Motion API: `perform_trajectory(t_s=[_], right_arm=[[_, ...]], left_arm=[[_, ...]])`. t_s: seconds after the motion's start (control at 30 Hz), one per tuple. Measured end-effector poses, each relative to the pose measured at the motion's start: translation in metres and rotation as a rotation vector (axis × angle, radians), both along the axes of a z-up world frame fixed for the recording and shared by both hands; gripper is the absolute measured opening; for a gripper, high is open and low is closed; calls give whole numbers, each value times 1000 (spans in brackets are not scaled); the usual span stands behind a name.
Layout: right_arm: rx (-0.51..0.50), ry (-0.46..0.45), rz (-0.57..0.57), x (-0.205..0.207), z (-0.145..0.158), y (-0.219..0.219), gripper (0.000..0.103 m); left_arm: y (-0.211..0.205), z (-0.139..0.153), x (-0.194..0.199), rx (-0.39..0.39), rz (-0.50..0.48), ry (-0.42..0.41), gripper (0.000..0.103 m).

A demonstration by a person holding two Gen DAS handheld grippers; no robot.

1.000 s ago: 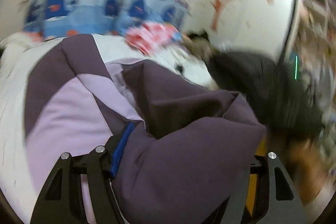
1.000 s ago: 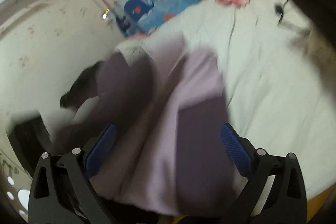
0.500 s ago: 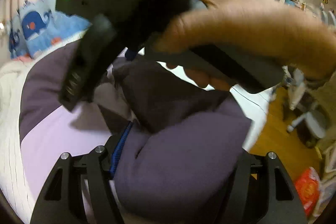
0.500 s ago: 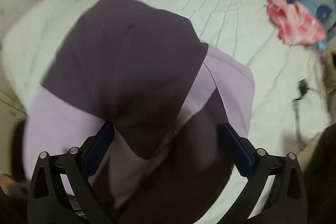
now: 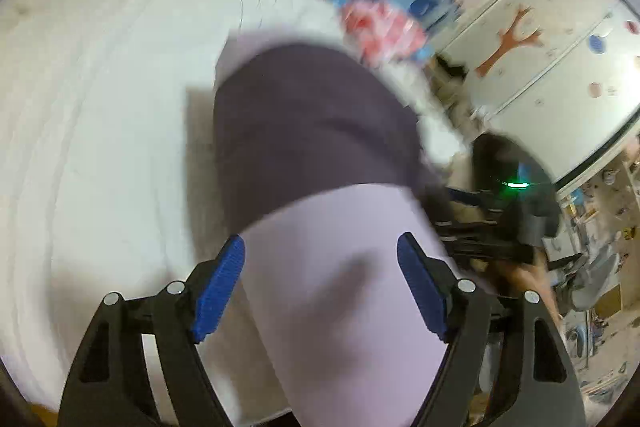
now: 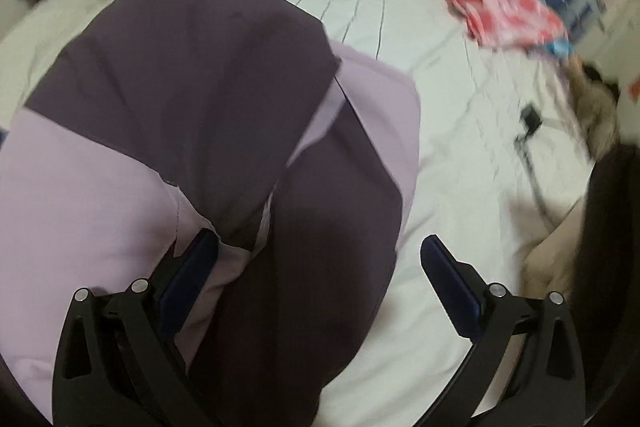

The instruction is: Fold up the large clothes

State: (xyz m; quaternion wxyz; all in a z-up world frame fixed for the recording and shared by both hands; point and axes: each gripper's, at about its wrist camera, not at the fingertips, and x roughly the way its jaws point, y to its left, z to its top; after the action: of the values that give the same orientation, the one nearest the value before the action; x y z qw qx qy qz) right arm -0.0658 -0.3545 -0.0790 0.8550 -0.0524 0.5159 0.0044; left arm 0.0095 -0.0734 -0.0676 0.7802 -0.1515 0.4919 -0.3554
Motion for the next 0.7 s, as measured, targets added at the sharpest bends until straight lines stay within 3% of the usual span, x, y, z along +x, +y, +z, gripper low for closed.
perform_trajectory(t_s=[0.03, 0.1, 0.13, 0.17, 0.23, 0.3, 0.47, 0.5, 0.57, 0.63, 0.7], right_arm=[[45, -13, -24, -2, -7, -3, 97], [124, -39, -71, -2, -14, -9, 97], [165, -90, -97, -5, -18, -9, 97], [213, -128, -111, -7, -22, -9, 97], [319, -211, -141, -8, -24, -6, 97], [358, -269, -152, -2, -15, 6, 97], [499, -376, -48, 46, 9, 64, 94], [500, -370, -20, 55, 10, 79, 94], [400, -291, 31, 73, 0, 112, 94], [293, -224, 69, 80, -22, 127, 96], [295, -188, 83, 76, -36, 125, 96]], left_arm=[[-11, -20, 12, -27, -25, 52, 95], [-23, -41, 23, -44, -4, 101, 98], [-36, -34, 23, 15, -3, 61, 98], [-39, -26, 21, 24, -7, 35, 98], [-42, -6, 14, 62, -24, -69, 92], [-36, 11, 11, 106, -24, -161, 82], [15, 81, 25, 241, 68, -371, 77], [29, 89, 27, 291, 89, -398, 77], [47, 82, 42, 378, 111, -371, 78], [61, 45, 59, 457, 132, -277, 78], [70, 6, 66, 497, 147, -260, 89]])
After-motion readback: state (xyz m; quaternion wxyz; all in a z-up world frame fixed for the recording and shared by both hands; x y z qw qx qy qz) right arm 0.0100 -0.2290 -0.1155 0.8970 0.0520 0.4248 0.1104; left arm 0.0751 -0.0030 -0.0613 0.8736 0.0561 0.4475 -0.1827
